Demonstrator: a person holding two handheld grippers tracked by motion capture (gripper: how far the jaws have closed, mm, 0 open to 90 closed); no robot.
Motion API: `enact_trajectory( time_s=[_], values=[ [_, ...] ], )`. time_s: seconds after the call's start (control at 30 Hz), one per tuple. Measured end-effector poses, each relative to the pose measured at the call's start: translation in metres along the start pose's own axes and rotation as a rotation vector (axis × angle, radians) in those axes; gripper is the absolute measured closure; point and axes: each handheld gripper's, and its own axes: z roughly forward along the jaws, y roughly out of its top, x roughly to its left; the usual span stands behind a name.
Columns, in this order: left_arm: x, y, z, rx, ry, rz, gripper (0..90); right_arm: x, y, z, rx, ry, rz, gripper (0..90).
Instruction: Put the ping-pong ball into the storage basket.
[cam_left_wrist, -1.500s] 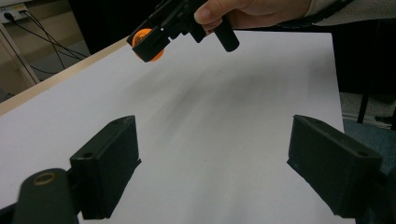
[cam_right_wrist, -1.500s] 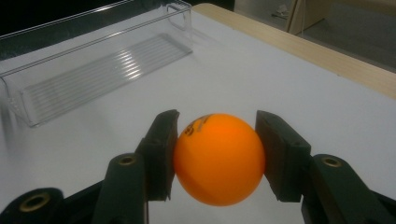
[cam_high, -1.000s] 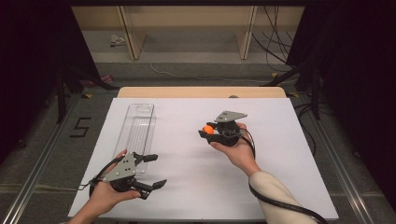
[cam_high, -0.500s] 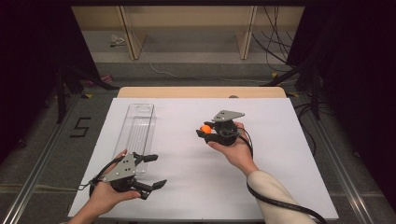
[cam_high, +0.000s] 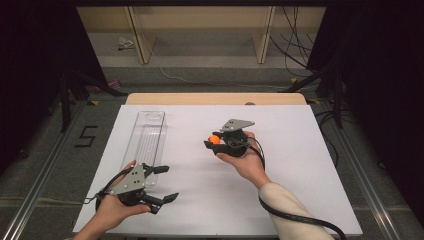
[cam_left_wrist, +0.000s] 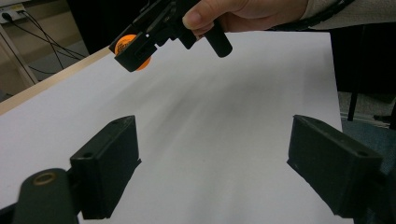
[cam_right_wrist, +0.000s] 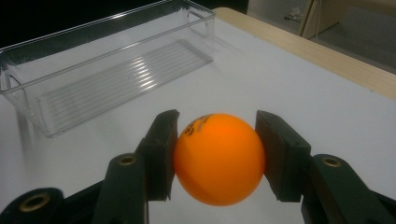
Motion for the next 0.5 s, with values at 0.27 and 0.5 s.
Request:
enact_trajectory(
  time_s=[0.27,0.5],
  values=[
    [-0.0001,0.0,0.0,0.0,-0.002,0.003,15.8,0.0016,0.0021,0.0023,0.0,0.006,0.002,51.4],
    [-0.0003,-0.0002,-0.0001,0.001,-0.002,0.001,15.8,0.0051,0.0068,0.0062,-0.001,0.013,-0.004,51.4]
  ],
)
